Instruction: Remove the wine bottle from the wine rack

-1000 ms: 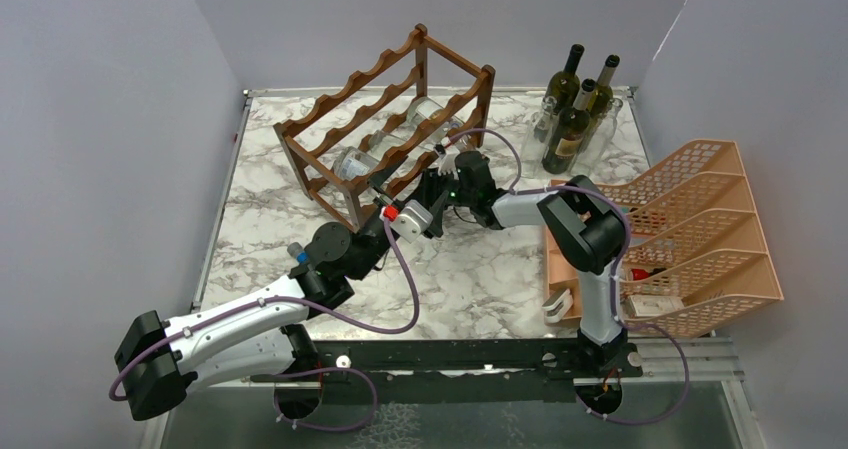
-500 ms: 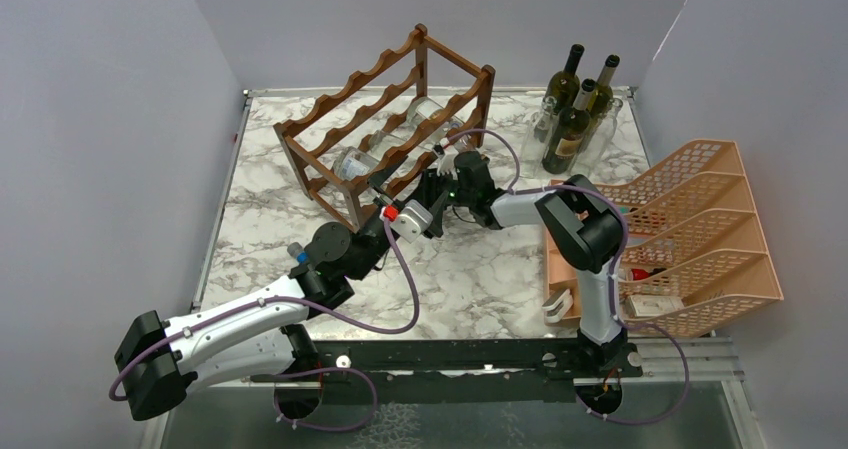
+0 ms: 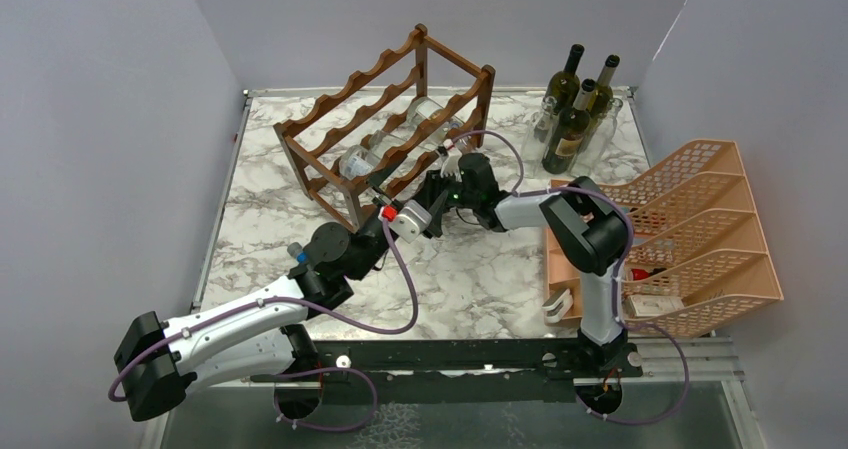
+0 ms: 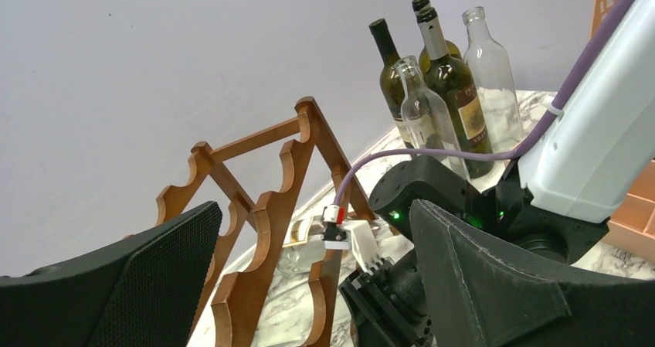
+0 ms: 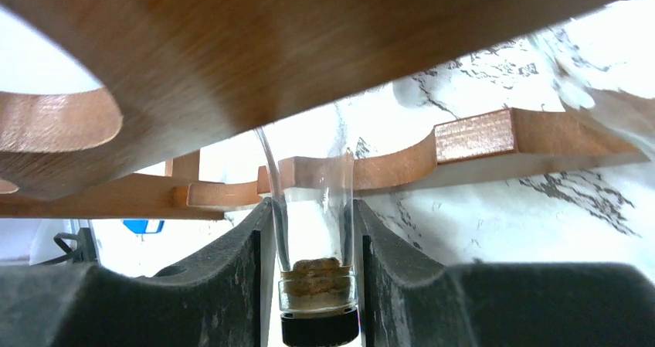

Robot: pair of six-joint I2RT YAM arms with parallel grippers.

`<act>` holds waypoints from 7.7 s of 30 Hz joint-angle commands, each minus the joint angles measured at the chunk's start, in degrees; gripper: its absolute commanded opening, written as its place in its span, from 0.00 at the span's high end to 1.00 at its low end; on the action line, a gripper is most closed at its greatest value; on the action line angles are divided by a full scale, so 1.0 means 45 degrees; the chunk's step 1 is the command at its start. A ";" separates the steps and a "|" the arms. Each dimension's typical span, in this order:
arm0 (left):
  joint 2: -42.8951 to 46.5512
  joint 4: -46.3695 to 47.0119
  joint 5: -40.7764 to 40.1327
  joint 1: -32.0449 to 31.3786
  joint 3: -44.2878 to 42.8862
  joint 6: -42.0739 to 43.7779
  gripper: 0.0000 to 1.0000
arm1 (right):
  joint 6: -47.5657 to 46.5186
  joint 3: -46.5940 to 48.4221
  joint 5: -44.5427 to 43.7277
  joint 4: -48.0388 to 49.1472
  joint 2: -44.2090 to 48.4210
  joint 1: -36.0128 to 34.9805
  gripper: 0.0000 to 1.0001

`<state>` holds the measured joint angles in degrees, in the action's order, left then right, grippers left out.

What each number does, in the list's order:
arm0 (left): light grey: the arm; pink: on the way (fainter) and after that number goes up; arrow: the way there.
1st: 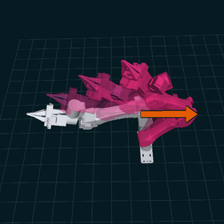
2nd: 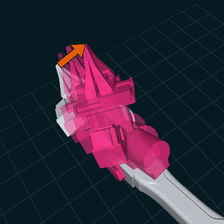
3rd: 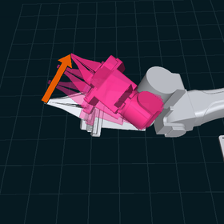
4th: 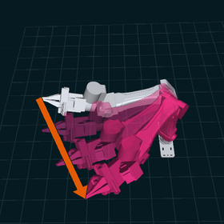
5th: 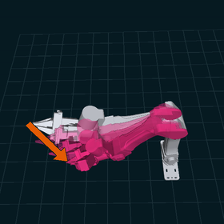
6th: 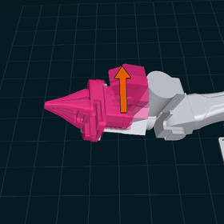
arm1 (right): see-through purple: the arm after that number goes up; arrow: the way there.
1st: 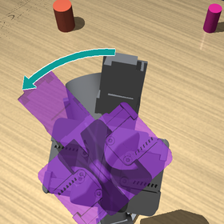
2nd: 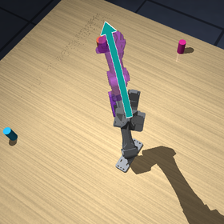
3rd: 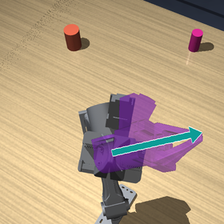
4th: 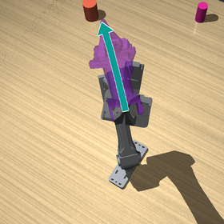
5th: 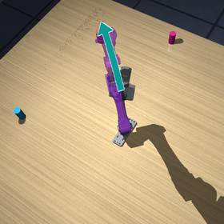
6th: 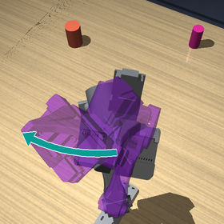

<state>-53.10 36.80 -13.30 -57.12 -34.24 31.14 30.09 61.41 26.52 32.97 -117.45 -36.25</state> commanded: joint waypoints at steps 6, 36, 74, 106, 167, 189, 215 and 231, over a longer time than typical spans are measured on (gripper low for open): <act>0.0213 0.0358 -0.0052 -0.0024 0.0148 0.0015 0.01 | 0.0741 -0.1283 0.0237 0.0925 0.1861 0.0223 0.99; 0.0138 0.0357 0.0012 -0.0025 0.0148 -0.0007 0.01 | 0.1249 -0.0965 0.1380 0.1798 0.1076 -0.0068 0.99; 0.0429 0.0357 -0.0028 -0.0034 0.0167 0.0111 0.01 | -0.0384 0.0227 0.0229 -0.1403 0.0773 0.3330 0.16; 0.0419 0.0356 0.0069 -0.0027 0.0157 0.0050 0.01 | -0.1871 -0.0616 -0.2802 -0.5210 0.4206 0.2470 0.17; 0.0380 0.0358 0.0171 -0.0031 0.0167 0.0034 0.01 | -0.5335 1.0490 -1.1086 -1.3542 -0.3417 0.4484 0.44; 0.0107 0.0355 0.0454 -0.0035 0.0167 -0.0277 0.01 | -0.2094 -0.1558 -0.7306 -1.4005 0.6575 0.2650 0.22; 0.0447 0.0358 0.0401 -0.0038 0.0192 -0.0015 0.01 | -0.5351 0.9204 -0.8359 -1.5124 -0.1070 0.3559 0.40; 0.0418 0.0353 0.0416 -0.0038 0.0186 -0.0005 0.01 | -0.5075 0.8171 -0.7817 -1.5211 -0.0994 0.3892 0.39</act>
<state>-51.86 36.84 -12.43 -57.12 -34.24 31.03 6.15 98.80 -7.99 -32.97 -121.62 -18.74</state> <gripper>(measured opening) 0.992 0.615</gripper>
